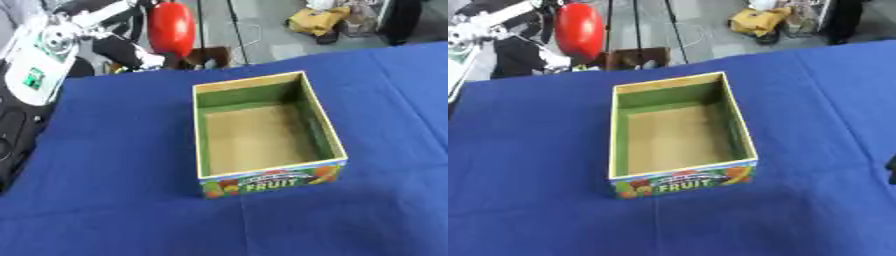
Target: Pick up objects on the table and place them in the box.
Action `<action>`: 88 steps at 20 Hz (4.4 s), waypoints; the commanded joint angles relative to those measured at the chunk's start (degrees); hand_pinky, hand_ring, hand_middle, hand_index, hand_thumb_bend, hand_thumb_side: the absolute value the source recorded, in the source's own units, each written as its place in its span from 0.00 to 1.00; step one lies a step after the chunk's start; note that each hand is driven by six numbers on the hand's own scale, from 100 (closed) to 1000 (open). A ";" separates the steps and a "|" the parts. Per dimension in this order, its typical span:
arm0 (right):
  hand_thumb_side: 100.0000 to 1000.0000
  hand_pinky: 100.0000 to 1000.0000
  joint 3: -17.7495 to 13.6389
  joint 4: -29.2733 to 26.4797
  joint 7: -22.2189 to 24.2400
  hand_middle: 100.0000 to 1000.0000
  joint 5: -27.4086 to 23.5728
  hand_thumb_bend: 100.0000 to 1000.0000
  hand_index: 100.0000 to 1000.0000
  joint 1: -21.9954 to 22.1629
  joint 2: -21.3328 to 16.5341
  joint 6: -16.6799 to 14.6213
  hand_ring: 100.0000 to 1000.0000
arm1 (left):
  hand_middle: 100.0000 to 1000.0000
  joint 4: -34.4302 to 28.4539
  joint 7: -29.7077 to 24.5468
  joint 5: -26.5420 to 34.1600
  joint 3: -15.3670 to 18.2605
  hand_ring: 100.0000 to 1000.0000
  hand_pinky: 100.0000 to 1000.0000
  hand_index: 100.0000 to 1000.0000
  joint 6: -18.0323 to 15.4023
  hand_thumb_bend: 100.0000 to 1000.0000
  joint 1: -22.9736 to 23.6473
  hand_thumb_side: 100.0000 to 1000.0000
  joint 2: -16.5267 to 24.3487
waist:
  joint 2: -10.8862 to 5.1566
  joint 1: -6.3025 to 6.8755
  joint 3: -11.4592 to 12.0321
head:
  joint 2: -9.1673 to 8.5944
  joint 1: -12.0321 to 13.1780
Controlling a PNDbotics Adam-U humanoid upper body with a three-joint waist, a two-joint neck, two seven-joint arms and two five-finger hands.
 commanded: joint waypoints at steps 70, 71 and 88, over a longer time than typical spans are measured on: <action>0.83 0.20 0.41 -0.83 0.31 0.15 0.15 0.00 0.30 -1.84 -0.22 0.93 0.10 | 0.70 10.76 -10.93 -12.47 0.14 0.64 0.42 0.88 -6.01 0.08 -4.93 0.69 -11.78 | -0.01 1.79 -3.35 | -1.07 0.25; 0.83 0.20 0.41 -0.83 0.31 0.15 0.15 0.00 0.30 -1.84 -0.23 0.96 0.10 | 0.70 9.96 -11.47 -11.16 0.18 0.64 0.42 0.88 -5.46 0.07 -4.96 0.69 -11.27 | -0.04 1.80 -3.31 | -1.06 0.12; 0.83 0.20 0.52 -0.89 0.32 0.15 0.08 0.00 0.30 -1.98 -0.15 0.99 0.10 | 0.83 10.01 -16.53 -9.91 -0.76 0.79 0.62 0.97 -4.24 0.37 -4.48 0.78 -10.98 | 0.10 1.79 -3.61 | -1.40 -0.29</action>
